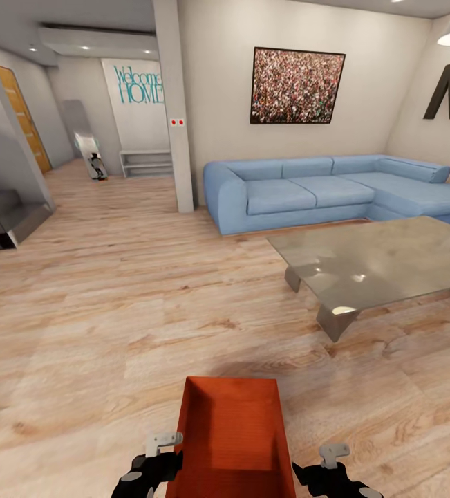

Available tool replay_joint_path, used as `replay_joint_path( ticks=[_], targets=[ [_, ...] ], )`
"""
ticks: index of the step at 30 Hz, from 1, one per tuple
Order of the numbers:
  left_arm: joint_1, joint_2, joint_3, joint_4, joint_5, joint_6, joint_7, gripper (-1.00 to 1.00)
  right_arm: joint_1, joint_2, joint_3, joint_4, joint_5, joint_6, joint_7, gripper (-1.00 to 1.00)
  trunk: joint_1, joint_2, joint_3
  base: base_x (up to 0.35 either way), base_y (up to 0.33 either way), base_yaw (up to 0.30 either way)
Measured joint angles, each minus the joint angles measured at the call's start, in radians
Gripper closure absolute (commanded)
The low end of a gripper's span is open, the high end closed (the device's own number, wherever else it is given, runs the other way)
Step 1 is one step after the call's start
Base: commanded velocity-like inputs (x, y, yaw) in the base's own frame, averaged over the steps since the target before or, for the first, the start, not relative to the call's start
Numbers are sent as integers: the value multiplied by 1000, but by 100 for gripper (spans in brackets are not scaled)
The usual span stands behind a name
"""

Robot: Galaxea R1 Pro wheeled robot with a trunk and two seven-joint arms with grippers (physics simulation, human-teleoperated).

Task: Move the two storage containers from the living room to the garage. In the garage, place one container on the floor and stack the other container on top of it (either order is fine).

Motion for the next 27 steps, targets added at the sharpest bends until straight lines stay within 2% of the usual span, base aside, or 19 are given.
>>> replay_joint_path(
  ticks=[13,27],
  targets=[
    [0,0,0,0,0,0,0,-100,0,2,0,0,-1,0,0,-100,0,0,-1,0,0,0],
    [0,0,0,0,-1,1,5,-100,0,2,0,15,-5,0,12,-100,54,-98,-61,0,0,0]
  ],
)
